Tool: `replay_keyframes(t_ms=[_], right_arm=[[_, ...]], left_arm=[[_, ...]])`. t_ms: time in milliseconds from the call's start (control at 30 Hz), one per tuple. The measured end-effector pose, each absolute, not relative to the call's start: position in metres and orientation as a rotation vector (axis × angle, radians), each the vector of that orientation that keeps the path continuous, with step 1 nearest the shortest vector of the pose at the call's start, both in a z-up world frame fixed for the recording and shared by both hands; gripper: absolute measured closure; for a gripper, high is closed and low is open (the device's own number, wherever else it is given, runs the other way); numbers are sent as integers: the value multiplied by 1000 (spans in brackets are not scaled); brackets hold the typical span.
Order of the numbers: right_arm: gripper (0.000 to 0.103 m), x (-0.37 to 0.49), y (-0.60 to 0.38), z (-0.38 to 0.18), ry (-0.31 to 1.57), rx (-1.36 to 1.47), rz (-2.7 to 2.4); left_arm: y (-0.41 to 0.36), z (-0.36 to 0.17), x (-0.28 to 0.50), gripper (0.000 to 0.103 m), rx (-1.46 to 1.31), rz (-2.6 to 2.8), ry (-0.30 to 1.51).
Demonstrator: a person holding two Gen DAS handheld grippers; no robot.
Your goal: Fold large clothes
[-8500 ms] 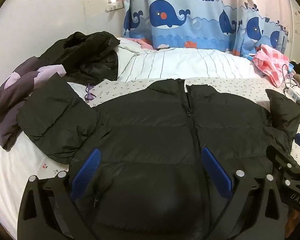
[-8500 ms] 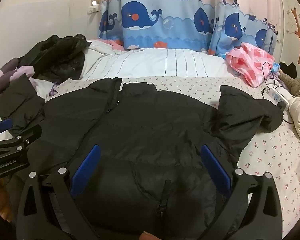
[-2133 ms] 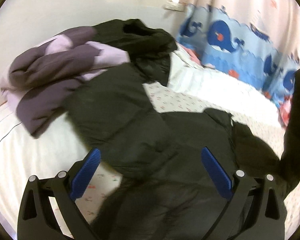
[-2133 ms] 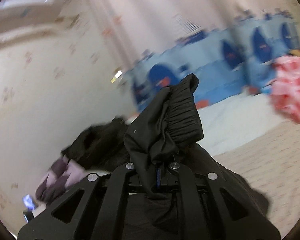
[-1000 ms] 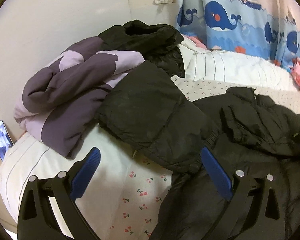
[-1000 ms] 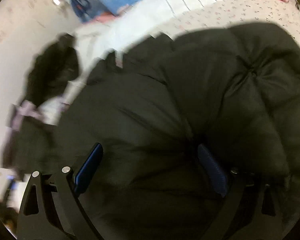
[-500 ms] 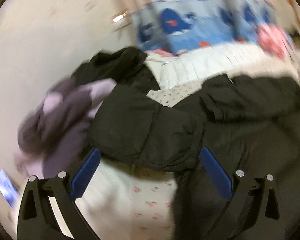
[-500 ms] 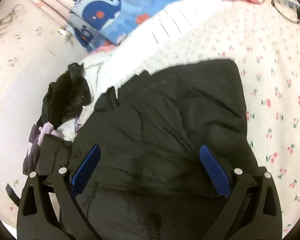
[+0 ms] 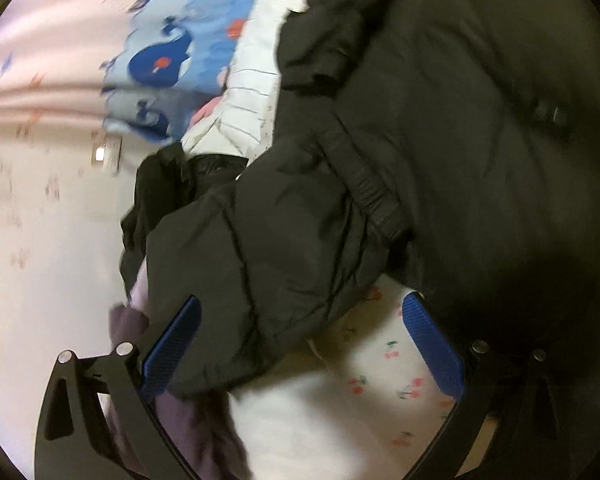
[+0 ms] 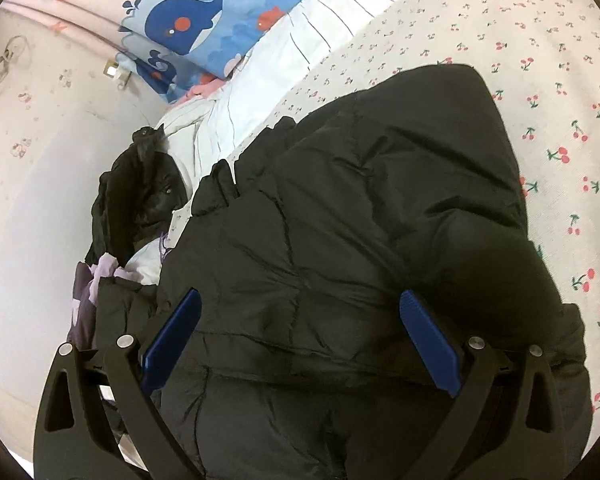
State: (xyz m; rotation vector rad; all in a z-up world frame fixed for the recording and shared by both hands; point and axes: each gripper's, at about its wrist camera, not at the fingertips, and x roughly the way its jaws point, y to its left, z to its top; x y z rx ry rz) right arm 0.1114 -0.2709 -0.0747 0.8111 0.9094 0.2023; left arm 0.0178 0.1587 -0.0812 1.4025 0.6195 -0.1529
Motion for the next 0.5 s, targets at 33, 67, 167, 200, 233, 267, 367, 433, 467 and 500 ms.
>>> replay_keyframes(t_ms=[33,67,167,200,233,267,367,433,467,500], right_arm=[[7,112,-270,-75,911,811,202],[7,113,-268,-76,913,809,202],[7,115,-266,-78,918,812,198],[7,116,-266,-79,919,816,198],[7,116,-267,-78,919,819,198],[7,115,-268,-78,918,824,199],[7,115,-270,-77,914,846,204],[7,114,-271,-76,909,858,209],[7,114,-270,-75,909,860,213],[7,114,-269,-75,911,861,217]], left_arm=[[156,-84,20,6,1427,-162,625],[153,-87,23,6,1449,-204,637],[149,-101,35,6,1482,-329,733],[148,-105,39,8,1472,-340,759],[147,-105,43,12,1456,-340,768],[147,-102,49,32,1415,-337,781],[153,-66,76,82,1088,-309,861],[161,-32,87,93,853,-305,860],[164,-20,89,95,779,-310,853],[166,-6,89,95,701,-321,843]])
